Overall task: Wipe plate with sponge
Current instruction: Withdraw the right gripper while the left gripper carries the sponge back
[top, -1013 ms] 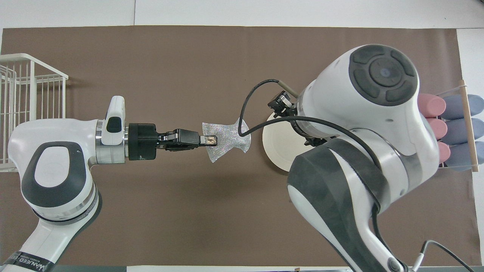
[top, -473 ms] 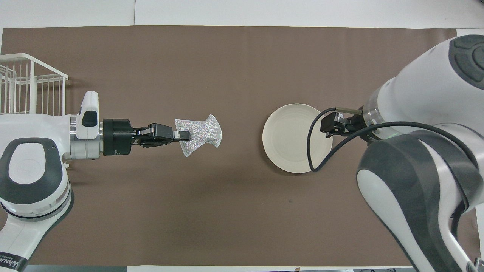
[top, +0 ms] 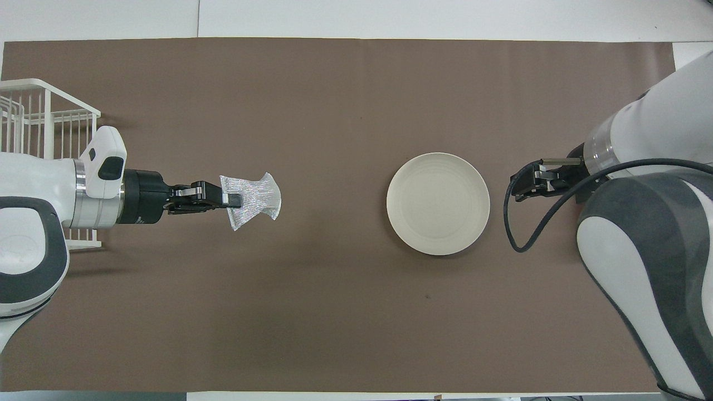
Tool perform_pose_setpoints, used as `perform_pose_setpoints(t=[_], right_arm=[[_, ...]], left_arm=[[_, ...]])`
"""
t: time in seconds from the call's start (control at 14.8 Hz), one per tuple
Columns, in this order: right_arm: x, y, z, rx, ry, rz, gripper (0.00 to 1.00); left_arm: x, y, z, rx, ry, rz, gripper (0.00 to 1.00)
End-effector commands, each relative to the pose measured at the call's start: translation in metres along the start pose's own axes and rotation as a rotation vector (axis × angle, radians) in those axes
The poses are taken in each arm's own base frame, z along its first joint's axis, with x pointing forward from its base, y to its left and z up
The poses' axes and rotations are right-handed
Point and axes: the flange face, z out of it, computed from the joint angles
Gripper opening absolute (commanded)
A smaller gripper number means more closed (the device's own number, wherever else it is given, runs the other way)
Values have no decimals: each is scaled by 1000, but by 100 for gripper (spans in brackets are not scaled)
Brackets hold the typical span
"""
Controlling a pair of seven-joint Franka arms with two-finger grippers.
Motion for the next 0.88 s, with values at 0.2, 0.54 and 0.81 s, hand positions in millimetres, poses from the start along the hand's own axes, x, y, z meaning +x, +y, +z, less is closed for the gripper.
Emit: perform_pose_setpoints(t=[0.2,0.54,0.81], right_arm=[[14,34,-13,4,42,-40,100],[18,64,-17,-13,40,-73,100],[18,77,-16,-13,31,-53,100]], left_arm=[[9,-16,-28,372,15,-16,0],[11,-16,-36,720,3,-2,0],[9,10,-41,897,-26,0,0]])
